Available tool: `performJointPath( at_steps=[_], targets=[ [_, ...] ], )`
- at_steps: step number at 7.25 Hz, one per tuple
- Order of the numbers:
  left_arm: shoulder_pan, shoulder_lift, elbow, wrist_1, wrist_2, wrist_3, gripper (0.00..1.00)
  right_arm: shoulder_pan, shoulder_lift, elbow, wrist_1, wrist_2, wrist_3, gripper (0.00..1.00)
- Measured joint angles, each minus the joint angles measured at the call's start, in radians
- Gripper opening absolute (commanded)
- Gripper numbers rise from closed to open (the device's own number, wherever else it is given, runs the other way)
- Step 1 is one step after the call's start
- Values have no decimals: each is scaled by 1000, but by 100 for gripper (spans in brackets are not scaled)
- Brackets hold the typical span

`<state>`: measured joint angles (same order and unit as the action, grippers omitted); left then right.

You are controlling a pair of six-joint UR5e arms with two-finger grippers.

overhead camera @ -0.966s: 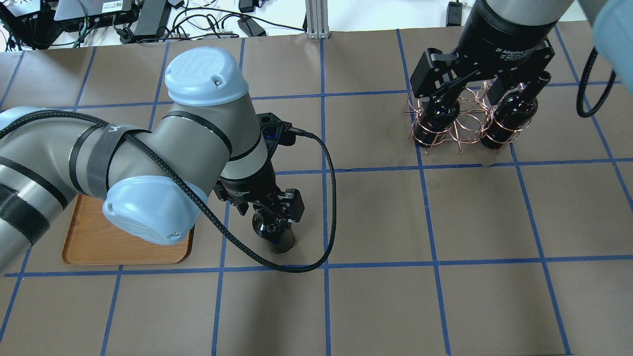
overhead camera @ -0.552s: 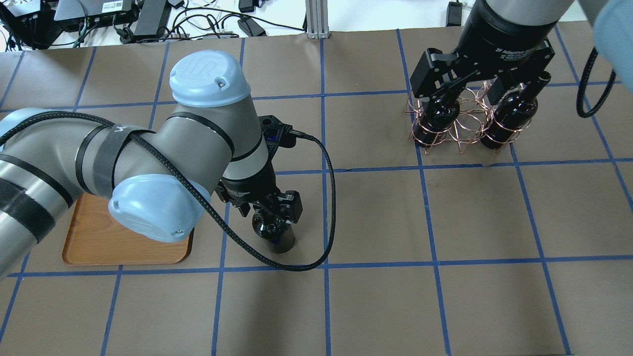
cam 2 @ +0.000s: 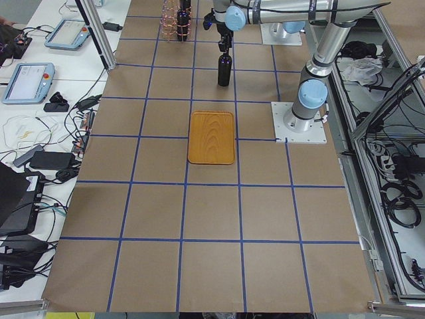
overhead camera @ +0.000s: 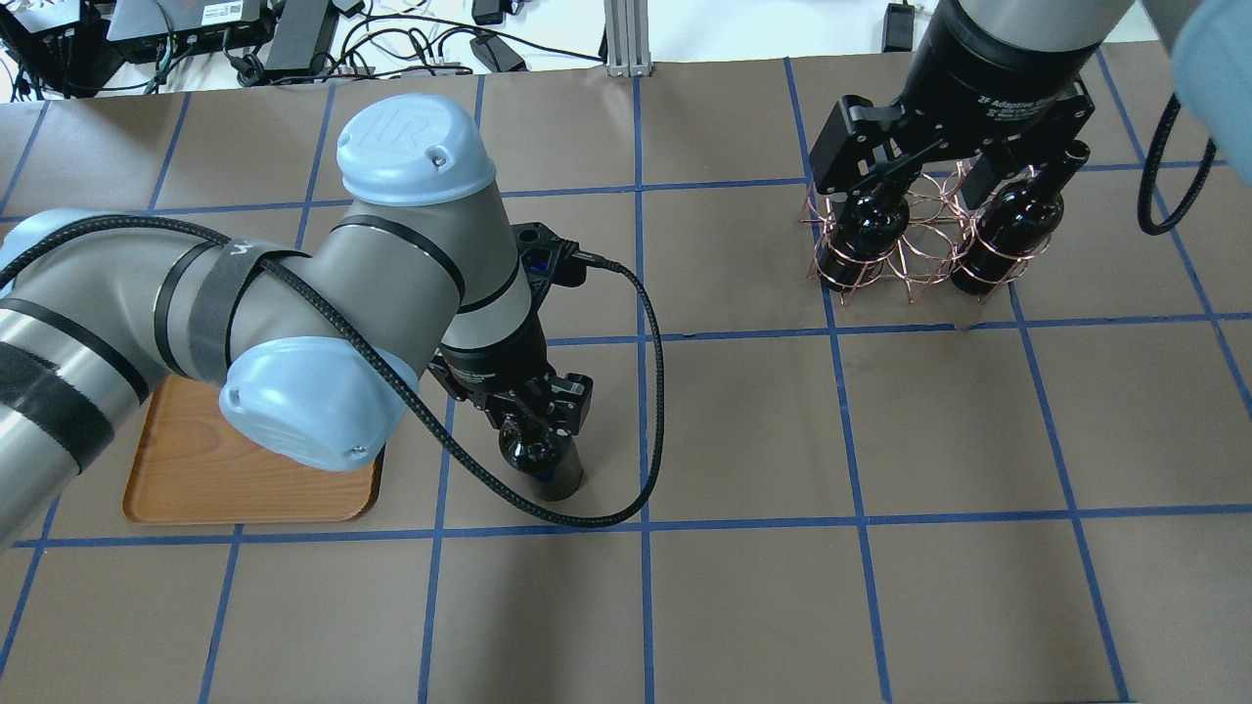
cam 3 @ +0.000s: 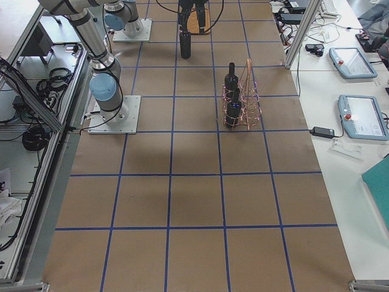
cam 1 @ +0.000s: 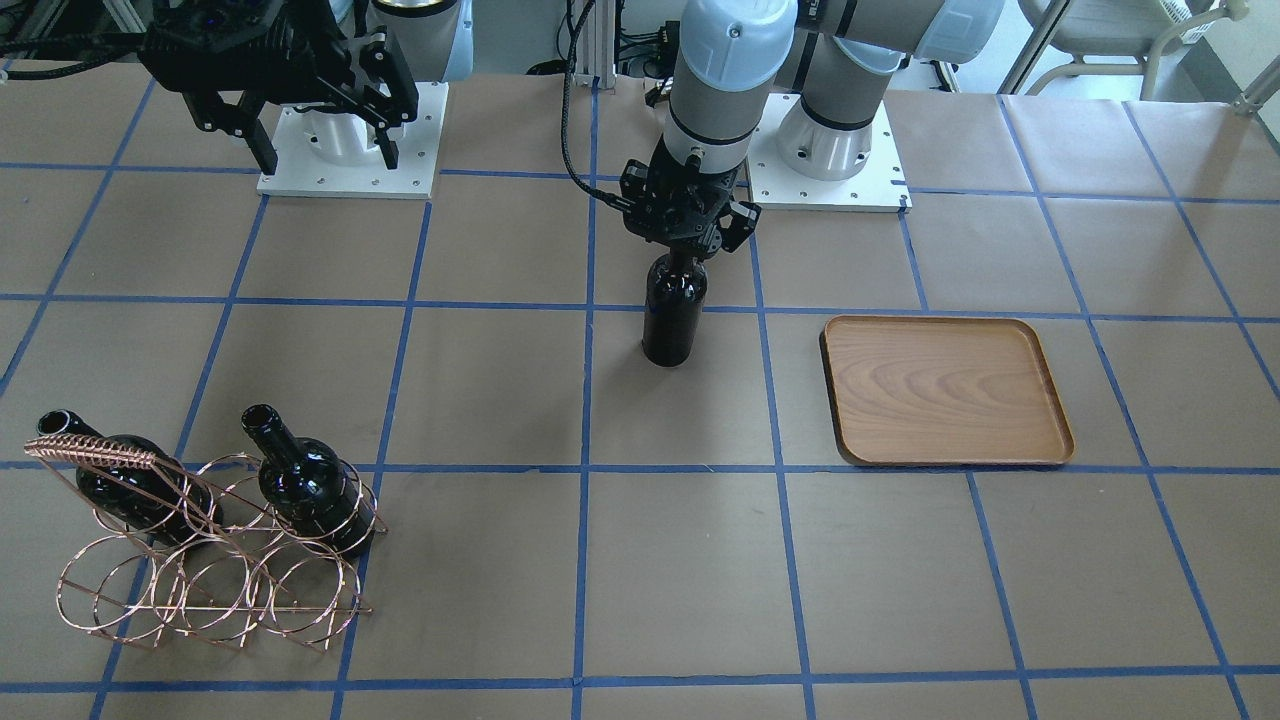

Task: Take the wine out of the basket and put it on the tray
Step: 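Lower the left gripper and close it on the bottle neck, then lift the bottle with the left gripper and carry it over the tray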

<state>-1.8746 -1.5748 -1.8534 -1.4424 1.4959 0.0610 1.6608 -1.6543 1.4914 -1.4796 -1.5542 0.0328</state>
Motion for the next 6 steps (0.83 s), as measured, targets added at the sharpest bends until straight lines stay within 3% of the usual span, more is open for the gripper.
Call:
performJointPath(
  at_steps=[1,2,6],
  targets=[
    [0,0,-1,-1,0,1,21,0,0,0,0,1,18,100],
    [0,-1,0,-1,0,3,0,0,1,-1,2,1,28,100],
    [0,-1,13,-3,-2,9,0,-14,19,-38,39,5,76,100]
  ],
)
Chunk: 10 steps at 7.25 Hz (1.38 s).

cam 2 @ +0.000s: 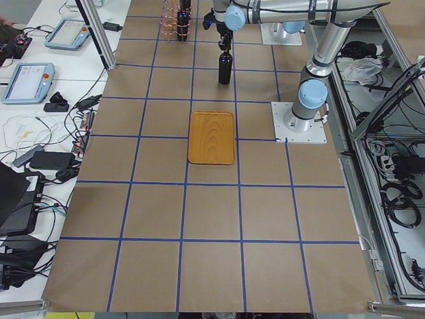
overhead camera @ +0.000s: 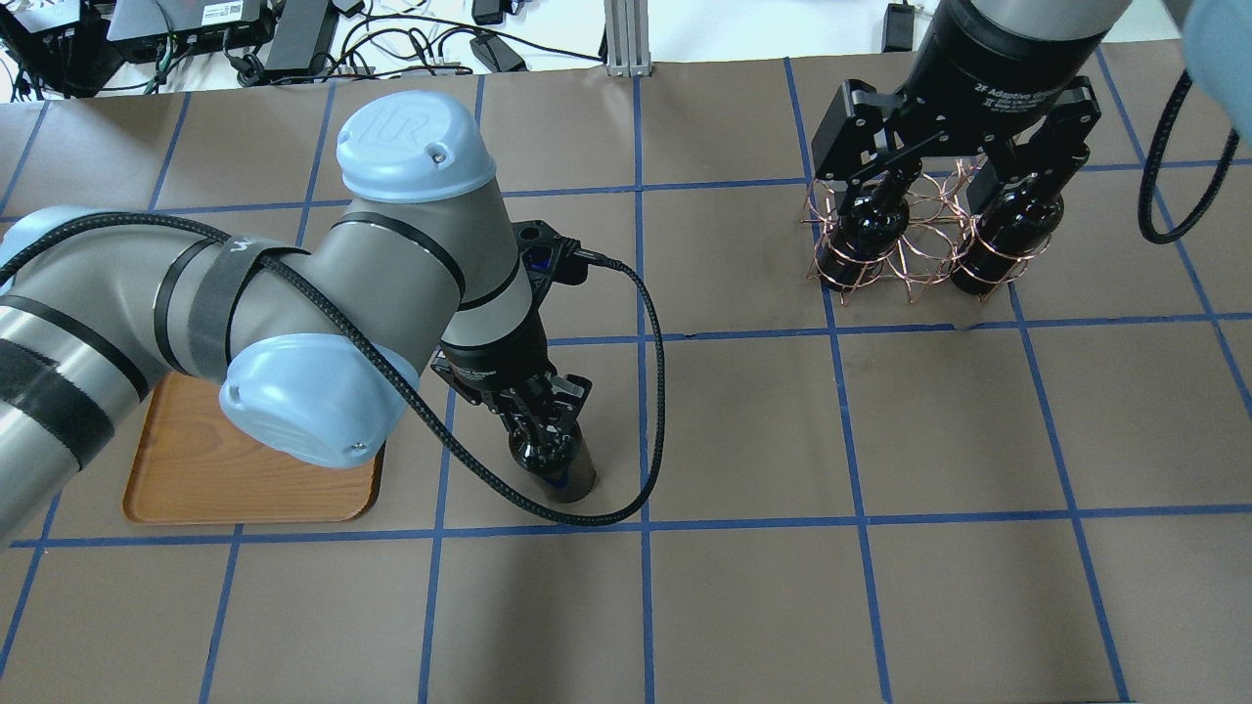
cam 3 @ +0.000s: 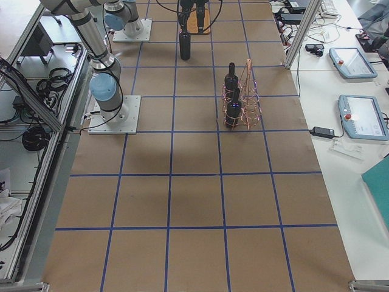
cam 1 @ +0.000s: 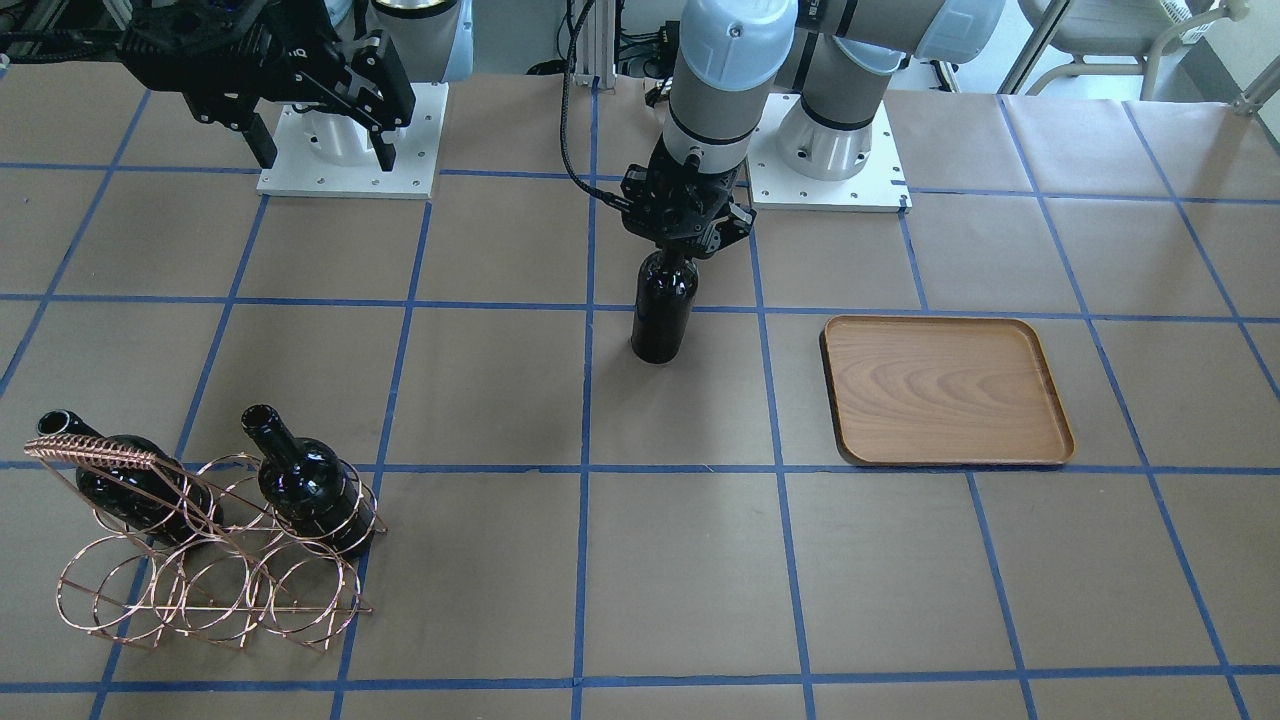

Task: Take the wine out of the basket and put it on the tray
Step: 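Lift the bottle with the left gripper and carry it over the tray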

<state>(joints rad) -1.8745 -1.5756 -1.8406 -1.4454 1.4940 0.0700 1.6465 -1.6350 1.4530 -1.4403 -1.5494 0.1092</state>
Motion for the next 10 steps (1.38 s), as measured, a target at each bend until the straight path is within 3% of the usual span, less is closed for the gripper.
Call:
performJointPath(
  at_steps=[2,4,10],
  targets=[
    [19,7,54,-42,17,9,0,-20,38,-60,33,1,0,100],
    [121,25,127,-122,111,92,0,-25,71,-103,50,2,-2,100],
    [645,27,131,-124,147,443,0,-25,75,-106,58,3,-8,100]
  ],
)
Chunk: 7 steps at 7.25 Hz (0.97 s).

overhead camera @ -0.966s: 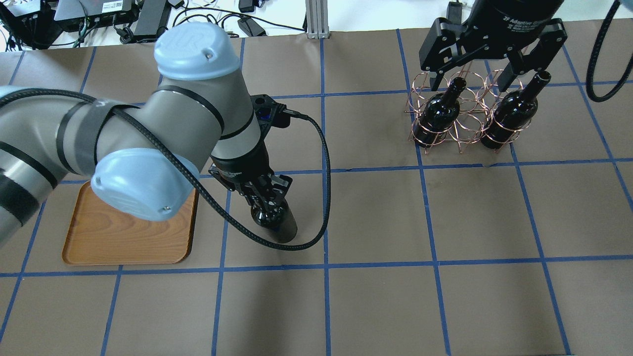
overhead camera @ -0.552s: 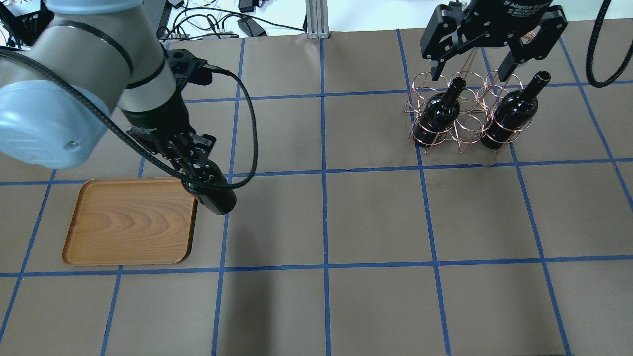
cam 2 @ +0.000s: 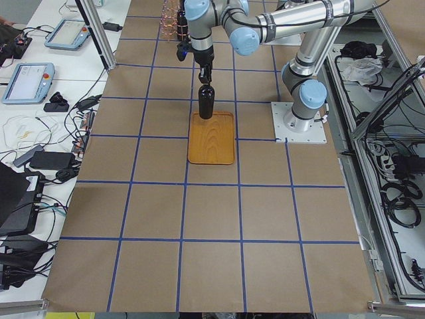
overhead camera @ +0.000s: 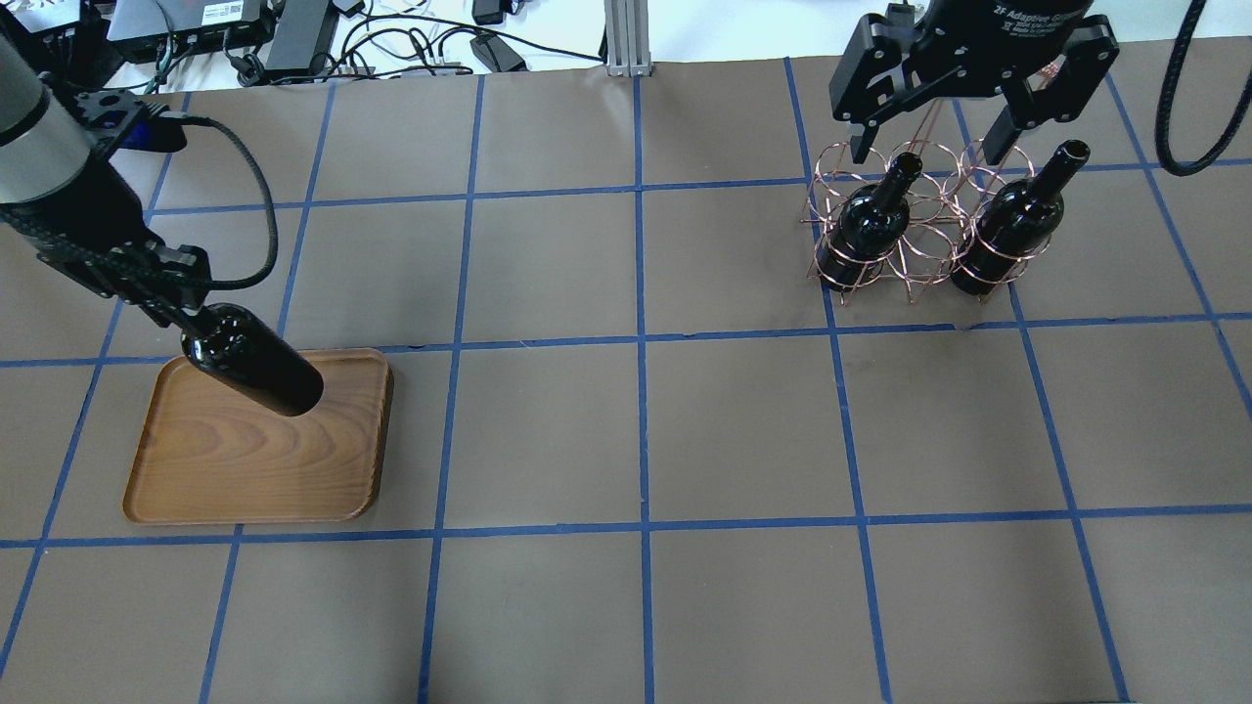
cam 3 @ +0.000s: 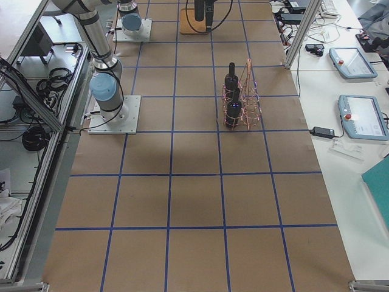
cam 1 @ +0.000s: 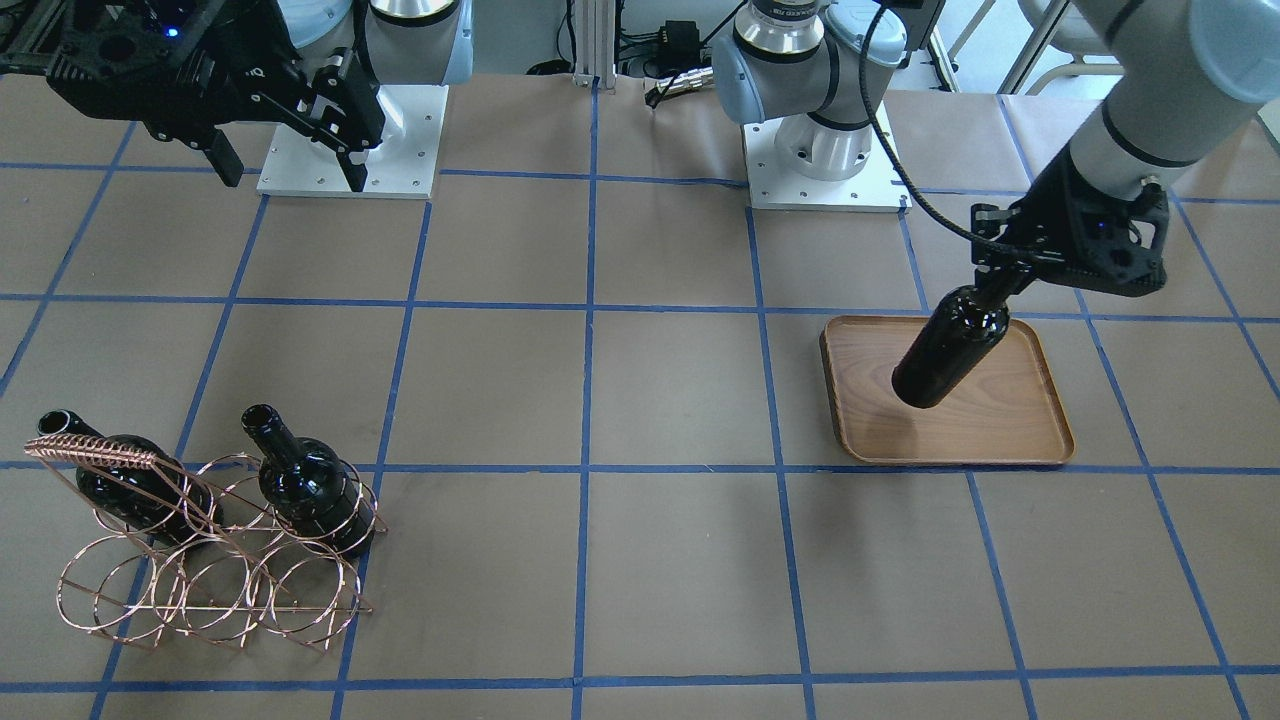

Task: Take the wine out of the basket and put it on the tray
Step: 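Lift the bottle with the left gripper and carry it over the tray, then lay the bottle down on the wooden tray and open the left gripper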

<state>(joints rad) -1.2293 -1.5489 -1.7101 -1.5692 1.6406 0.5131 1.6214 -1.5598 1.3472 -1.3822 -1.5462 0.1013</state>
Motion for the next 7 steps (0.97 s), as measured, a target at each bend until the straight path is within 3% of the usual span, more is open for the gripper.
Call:
performJointPath(
  at_steps=[5,6,7],
  targets=[
    [81,-51,-56,75,24,75,0,5,-7,5,3,-4,0,100],
    [81,-60,-56,76,26,76,27,6,-7,5,3,-3,0,100],
    [81,-66,-57,76,26,76,85,6,-7,5,5,-2,0,100]
  ],
)
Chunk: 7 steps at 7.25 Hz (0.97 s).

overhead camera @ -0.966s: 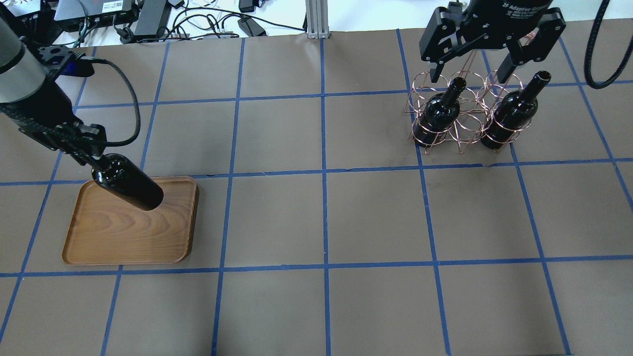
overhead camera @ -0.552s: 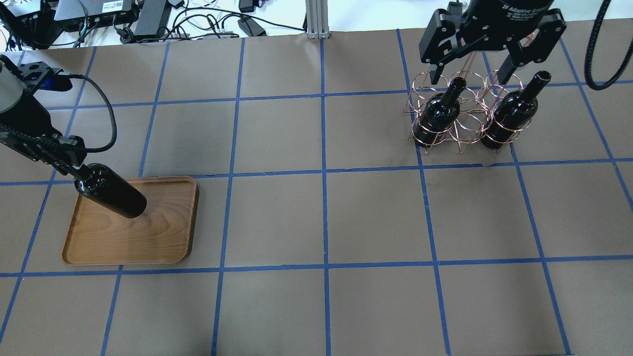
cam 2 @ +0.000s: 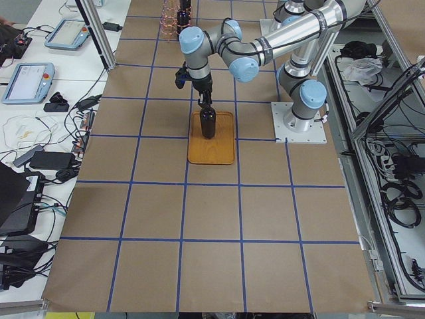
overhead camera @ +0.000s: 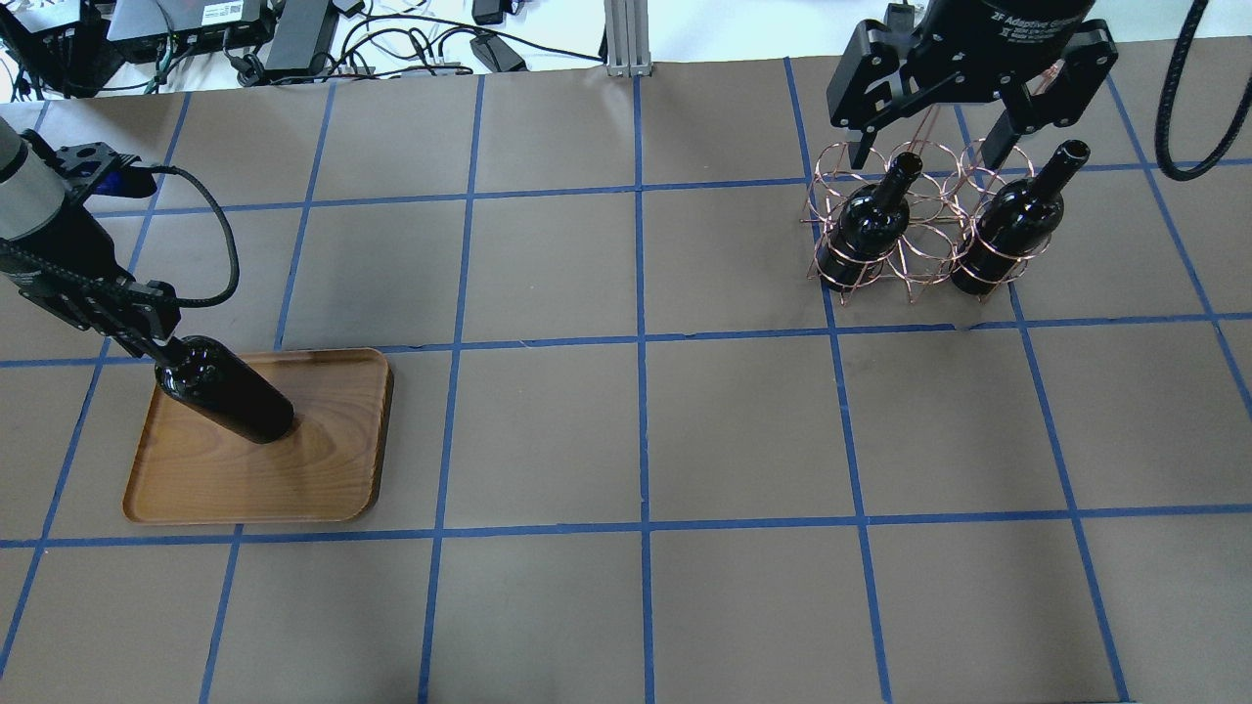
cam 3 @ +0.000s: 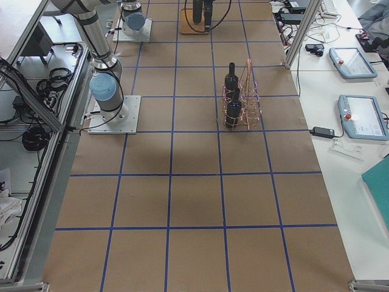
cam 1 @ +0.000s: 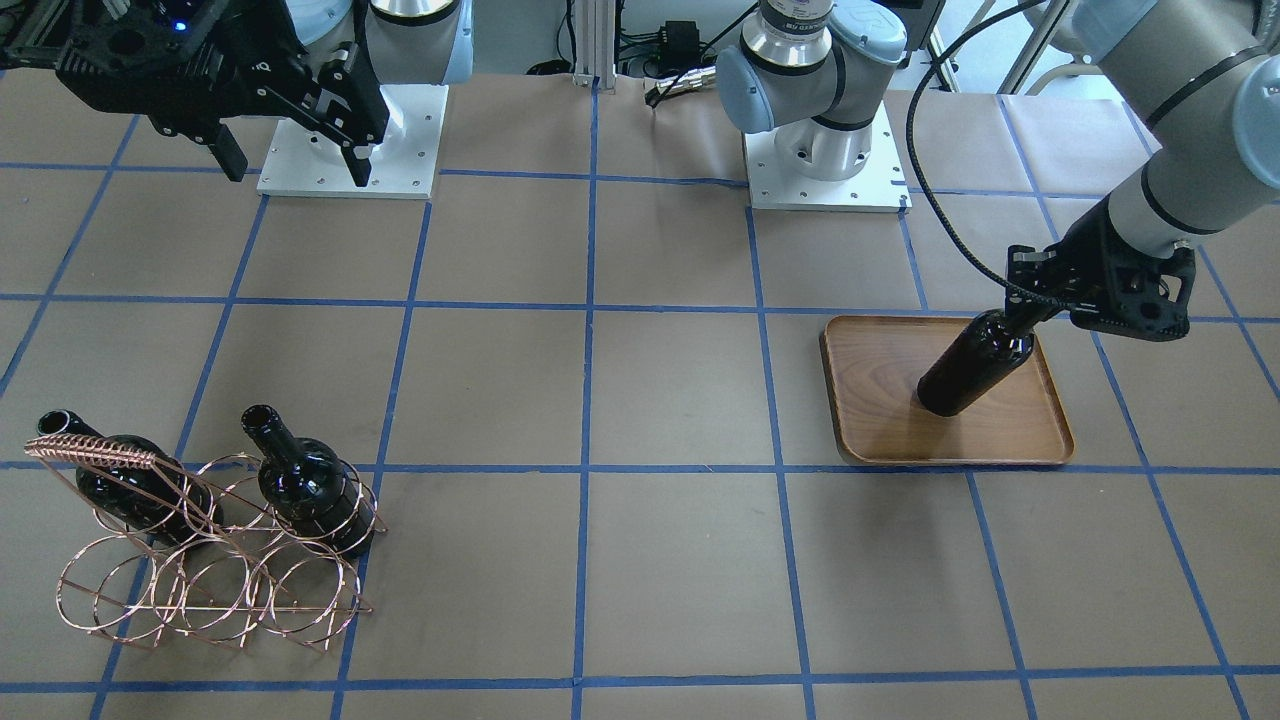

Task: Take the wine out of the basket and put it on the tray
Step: 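Lay the bottle down on the wooden tray and open the left gripper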

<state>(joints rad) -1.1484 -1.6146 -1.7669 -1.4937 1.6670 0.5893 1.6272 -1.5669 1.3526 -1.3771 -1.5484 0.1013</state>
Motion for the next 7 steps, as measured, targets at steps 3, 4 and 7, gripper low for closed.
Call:
performJointPath(
  at_steps=[3,4,7],
  targets=[
    [0,-2,10,-10,0,-11,100,0,1,0,7,1,0,100],
    [-3,14,23,-29,1,-24,100,0,1,0,8,1,0,100],
    [-77,56,210,-224,-8,-199,100,0,1,0,10,2,0,100]
  ],
)
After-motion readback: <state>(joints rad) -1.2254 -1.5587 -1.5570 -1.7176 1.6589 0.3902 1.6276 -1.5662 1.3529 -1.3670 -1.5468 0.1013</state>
